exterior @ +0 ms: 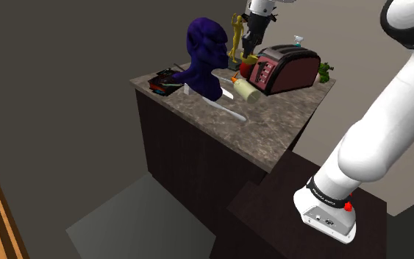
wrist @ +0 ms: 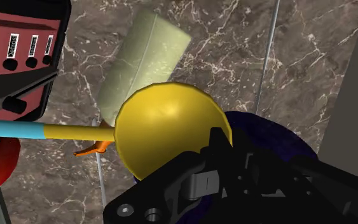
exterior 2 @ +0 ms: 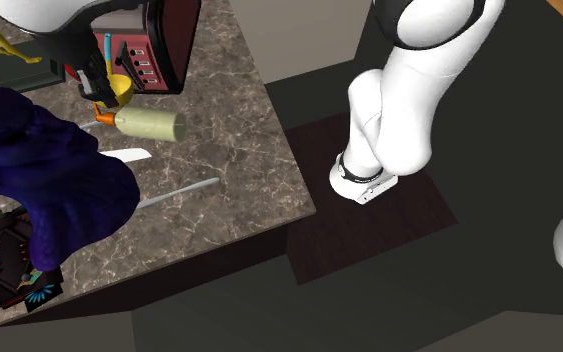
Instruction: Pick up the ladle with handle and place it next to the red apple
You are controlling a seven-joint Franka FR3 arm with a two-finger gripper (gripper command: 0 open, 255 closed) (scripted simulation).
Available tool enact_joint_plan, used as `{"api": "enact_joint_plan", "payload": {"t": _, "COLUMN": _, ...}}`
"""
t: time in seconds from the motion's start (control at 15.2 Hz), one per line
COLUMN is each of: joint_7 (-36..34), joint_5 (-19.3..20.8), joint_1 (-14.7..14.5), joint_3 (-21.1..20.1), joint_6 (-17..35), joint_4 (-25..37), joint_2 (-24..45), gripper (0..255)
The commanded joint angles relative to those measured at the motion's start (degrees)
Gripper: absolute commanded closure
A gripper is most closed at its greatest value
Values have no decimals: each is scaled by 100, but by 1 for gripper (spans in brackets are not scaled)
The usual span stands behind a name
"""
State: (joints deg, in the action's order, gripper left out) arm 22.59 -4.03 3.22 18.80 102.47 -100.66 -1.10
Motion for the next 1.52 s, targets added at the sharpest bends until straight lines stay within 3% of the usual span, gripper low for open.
{"api": "enact_joint_plan", "payload": {"t": 0.0, "joint_7": 238, "joint_5": -156, "joint_1": 109, "joint_3": 119, "joint_6": -96, "joint_4": 516, "joint_2": 462, "gripper": 255}}
{"api": "enact_joint_plan", "payload": {"t": 0.46, "joint_7": 867, "joint_5": -863, "joint_1": 770, "joint_3": 285, "joint_6": -871, "joint_4": 3001, "joint_2": 2347, "gripper": 255}}
{"api": "enact_joint_plan", "payload": {"t": 0.66, "joint_7": 978, "joint_5": -1207, "joint_1": 1285, "joint_3": 227, "joint_6": -1522, "joint_4": 4718, "joint_2": 3449, "gripper": 255}}
{"api": "enact_joint_plan", "payload": {"t": 0.73, "joint_7": 948, "joint_5": -1369, "joint_1": 1594, "joint_3": 158, "joint_6": -1960, "joint_4": 5805, "joint_2": 4084, "gripper": 255}}
{"api": "enact_joint_plan", "payload": {"t": 1.06, "joint_7": 1045, "joint_5": -1267, "joint_1": 1378, "joint_3": 191, "joint_6": -1307, "joint_4": 4764, "joint_2": 3719, "gripper": 255}}
{"api": "enact_joint_plan", "payload": {"t": 1.45, "joint_7": 1126, "joint_5": -1225, "joint_1": 1224, "joint_3": 215, "joint_6": -711, "joint_4": 3954, "joint_2": 3521, "gripper": 255}}
